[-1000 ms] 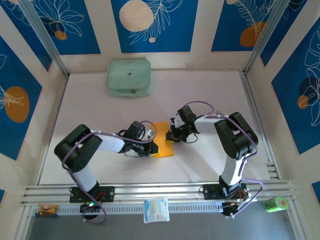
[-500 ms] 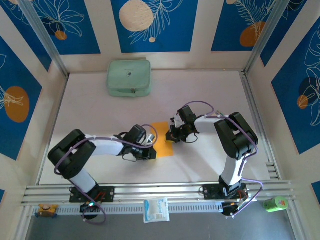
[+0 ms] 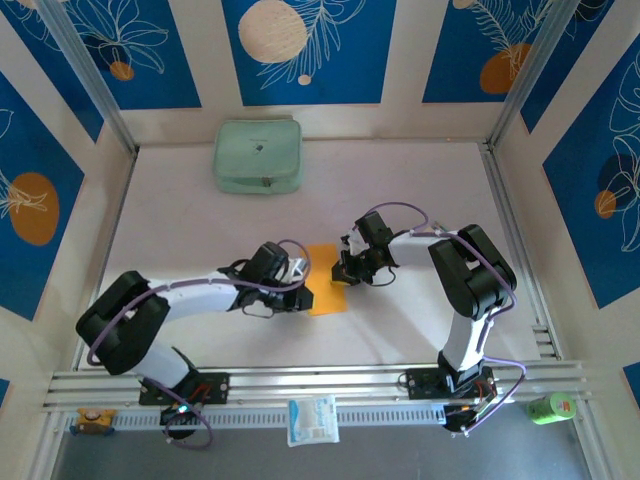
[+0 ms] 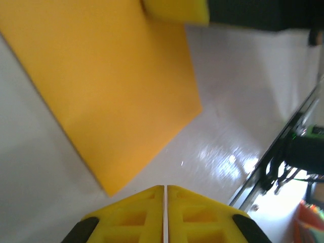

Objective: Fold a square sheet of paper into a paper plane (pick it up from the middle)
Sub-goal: First fold the square sheet of paper in half at the center of the table.

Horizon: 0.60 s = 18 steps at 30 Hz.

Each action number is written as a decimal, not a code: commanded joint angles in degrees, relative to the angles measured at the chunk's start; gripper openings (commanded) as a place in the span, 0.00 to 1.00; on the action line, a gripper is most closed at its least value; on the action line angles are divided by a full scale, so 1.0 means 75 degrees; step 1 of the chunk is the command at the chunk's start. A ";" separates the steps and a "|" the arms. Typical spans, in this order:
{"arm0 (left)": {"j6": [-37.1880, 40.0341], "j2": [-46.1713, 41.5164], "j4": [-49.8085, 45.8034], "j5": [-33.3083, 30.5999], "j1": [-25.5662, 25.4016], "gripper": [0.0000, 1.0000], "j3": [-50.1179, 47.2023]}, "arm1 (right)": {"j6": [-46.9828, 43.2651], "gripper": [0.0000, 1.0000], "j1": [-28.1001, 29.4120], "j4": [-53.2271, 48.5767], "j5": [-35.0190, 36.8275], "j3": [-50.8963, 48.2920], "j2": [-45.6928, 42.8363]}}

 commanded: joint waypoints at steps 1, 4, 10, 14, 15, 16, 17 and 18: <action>-0.0415 0.0461 0.0788 0.0421 0.0366 0.11 0.0355 | 0.0015 0.00 0.0054 -0.0977 0.0764 -0.0364 0.0198; -0.0331 0.0940 0.0885 0.0431 0.0573 0.11 0.0576 | 0.0009 0.00 0.0054 -0.0963 0.0764 -0.0364 0.0198; -0.0223 0.1706 0.1178 0.0656 0.0827 0.11 0.0490 | 0.0003 0.00 0.0051 -0.0970 0.0746 -0.0385 0.0176; -0.0022 0.1718 0.0720 0.0114 0.0849 0.08 0.0268 | 0.0003 0.00 0.0043 -0.0978 0.0751 -0.0376 0.0164; 0.0023 0.1727 0.0598 0.0116 0.0852 0.08 0.0306 | 0.0003 0.00 0.0042 -0.0981 0.0753 -0.0376 0.0163; 0.0082 0.1738 0.0442 0.0169 0.0851 0.08 0.0412 | -0.0003 0.00 0.0042 -0.0981 0.0753 -0.0386 0.0151; 0.0120 0.1719 0.0317 0.0197 0.0851 0.08 0.0522 | 0.0000 0.00 0.0042 -0.0981 0.0753 -0.0388 0.0151; 0.0137 0.1653 0.0262 0.0234 0.0851 0.08 0.0627 | -0.0009 0.00 0.0042 -0.0981 0.0742 -0.0387 0.0151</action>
